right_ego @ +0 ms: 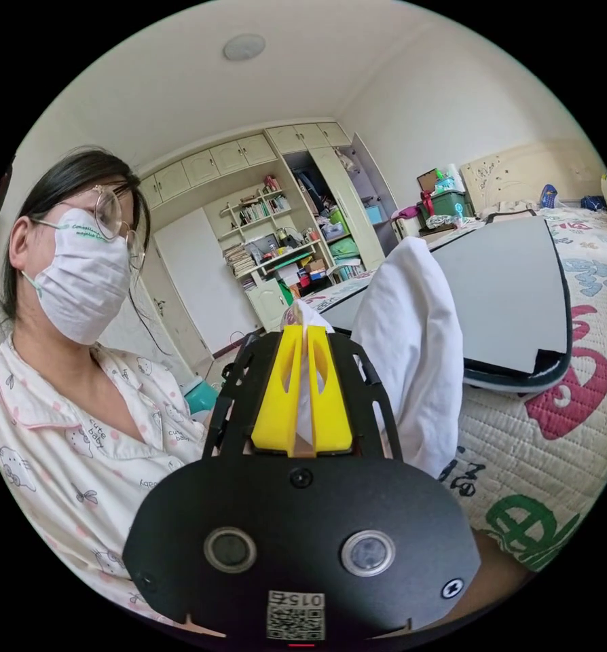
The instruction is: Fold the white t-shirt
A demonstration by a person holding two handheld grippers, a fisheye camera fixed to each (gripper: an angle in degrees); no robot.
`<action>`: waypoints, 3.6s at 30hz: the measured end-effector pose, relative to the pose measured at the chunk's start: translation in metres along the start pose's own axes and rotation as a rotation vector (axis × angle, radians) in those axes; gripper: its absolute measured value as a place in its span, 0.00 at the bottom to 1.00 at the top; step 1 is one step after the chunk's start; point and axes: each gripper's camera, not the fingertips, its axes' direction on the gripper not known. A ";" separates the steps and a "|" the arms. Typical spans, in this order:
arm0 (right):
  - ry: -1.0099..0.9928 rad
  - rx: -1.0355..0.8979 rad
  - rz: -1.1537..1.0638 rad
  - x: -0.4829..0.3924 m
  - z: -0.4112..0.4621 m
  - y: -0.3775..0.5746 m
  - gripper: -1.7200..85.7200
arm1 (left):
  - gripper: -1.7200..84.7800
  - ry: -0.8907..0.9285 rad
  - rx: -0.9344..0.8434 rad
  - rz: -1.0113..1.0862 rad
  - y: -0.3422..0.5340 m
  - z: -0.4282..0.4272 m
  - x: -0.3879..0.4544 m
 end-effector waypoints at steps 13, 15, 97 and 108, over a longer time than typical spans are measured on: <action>0.263 0.177 -0.071 -0.036 -0.042 -0.039 0.02 | 0.02 -0.151 0.057 0.303 -0.010 0.013 0.112; 0.350 0.228 -0.113 -0.051 -0.061 -0.048 0.02 | 0.02 -0.231 0.102 0.421 -0.015 -0.001 0.143; 0.168 -0.702 -0.604 0.270 0.168 -0.015 0.10 | 0.02 -0.340 -0.907 0.929 -0.089 0.277 0.235; 0.165 -0.580 -0.640 0.276 0.149 -0.026 0.10 | 0.02 -0.338 -0.826 0.991 -0.103 0.254 0.237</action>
